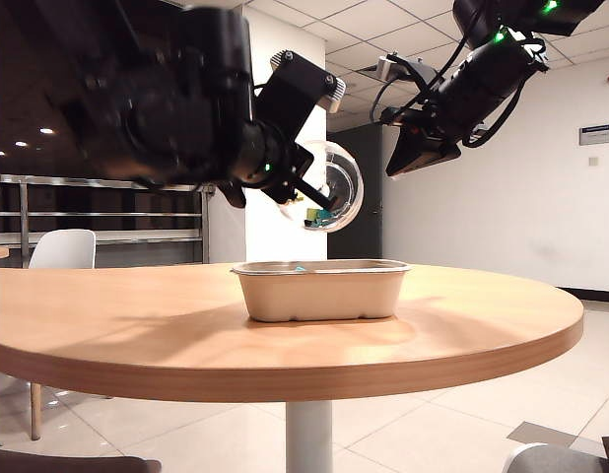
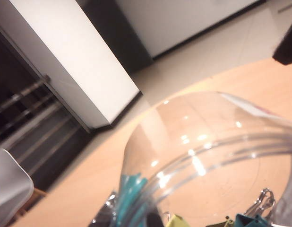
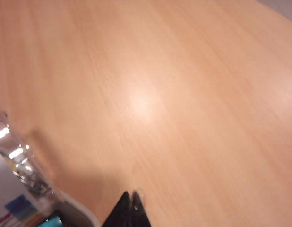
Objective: Pick up the box filled with clips, pour some clips from it into the rectangular paper box, and then put the clip box back on the table.
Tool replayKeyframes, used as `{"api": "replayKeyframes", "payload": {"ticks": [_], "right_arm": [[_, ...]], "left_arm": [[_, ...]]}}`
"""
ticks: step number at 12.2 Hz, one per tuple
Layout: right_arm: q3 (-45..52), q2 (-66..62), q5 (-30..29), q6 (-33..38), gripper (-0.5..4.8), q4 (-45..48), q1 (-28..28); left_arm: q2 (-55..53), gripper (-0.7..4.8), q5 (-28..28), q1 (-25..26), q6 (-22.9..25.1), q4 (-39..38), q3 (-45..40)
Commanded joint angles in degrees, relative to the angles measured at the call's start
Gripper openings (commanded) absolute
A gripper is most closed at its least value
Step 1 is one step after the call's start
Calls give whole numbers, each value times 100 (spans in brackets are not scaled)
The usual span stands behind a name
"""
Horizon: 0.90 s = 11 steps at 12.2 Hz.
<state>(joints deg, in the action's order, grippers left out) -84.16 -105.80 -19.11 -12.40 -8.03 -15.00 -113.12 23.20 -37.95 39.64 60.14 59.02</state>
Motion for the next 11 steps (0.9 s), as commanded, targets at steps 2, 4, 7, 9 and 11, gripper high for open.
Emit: {"api": "replayKeyframes", "payload": {"ticks": [2, 4, 7, 9, 11], "right_arm": [[-11, 321, -50, 492, -5, 55, -4], [-13, 404, -50, 540, -5, 13, -7], [-13, 782, -50, 811, -5, -273, -7], [-13, 951, -33, 811, -5, -417, -7], [-13, 1231, -31, 817, -5, -660, -7]], "left_arm": [[935, -6, 162, 2, -1360, -3156, 962], [1075, -6, 140, 2, -1683, -4262, 1412], [1104, -6, 22, 197, -2667, -7029, 2835], [1137, -6, -240, 411, -3169, -7628, 3169], [1137, -6, -861, 920, -3891, -8758, 3615]]}}
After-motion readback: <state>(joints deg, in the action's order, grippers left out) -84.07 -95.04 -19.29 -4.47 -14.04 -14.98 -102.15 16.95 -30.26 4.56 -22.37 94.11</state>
